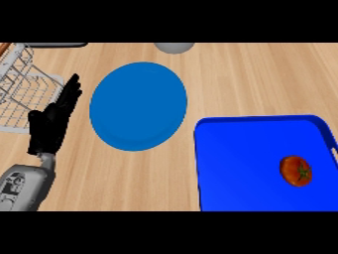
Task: Pick the tomato from the tray and place it in the plate
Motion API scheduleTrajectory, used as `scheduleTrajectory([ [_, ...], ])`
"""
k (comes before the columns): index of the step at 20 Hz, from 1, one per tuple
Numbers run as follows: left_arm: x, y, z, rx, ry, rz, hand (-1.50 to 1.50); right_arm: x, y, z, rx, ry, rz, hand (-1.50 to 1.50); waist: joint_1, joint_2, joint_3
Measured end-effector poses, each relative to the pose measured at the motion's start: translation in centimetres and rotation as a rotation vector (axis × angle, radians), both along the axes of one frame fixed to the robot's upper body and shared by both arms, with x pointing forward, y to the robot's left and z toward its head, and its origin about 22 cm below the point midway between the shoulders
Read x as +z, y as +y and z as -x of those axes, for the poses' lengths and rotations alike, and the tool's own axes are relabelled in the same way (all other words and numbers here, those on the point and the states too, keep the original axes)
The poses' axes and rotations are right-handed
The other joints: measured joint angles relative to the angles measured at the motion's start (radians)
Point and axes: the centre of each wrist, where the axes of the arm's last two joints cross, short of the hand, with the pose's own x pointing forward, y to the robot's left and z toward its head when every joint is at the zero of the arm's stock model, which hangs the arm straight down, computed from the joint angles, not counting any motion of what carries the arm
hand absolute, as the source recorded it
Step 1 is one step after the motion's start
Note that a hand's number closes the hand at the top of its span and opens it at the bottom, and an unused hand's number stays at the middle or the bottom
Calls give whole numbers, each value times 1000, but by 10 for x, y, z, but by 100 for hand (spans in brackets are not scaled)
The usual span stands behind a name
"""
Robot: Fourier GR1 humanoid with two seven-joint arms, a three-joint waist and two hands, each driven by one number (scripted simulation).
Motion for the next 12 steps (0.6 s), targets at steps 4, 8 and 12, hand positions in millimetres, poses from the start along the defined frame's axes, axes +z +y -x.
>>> scheduleTrajectory([
  [4,1,-2,0,-4,-1,1,0,10,-3,-9,1,69,-17,-150,2,0,1],
  [8,-3,-2,-1,-5,4,3,0,6,-4,-16,10,109,-26,-150,2,0,2],
  [12,-4,1,4,-6,3,7,0,-5,-7,-28,18,176,-19,-150,5,0,2],
])
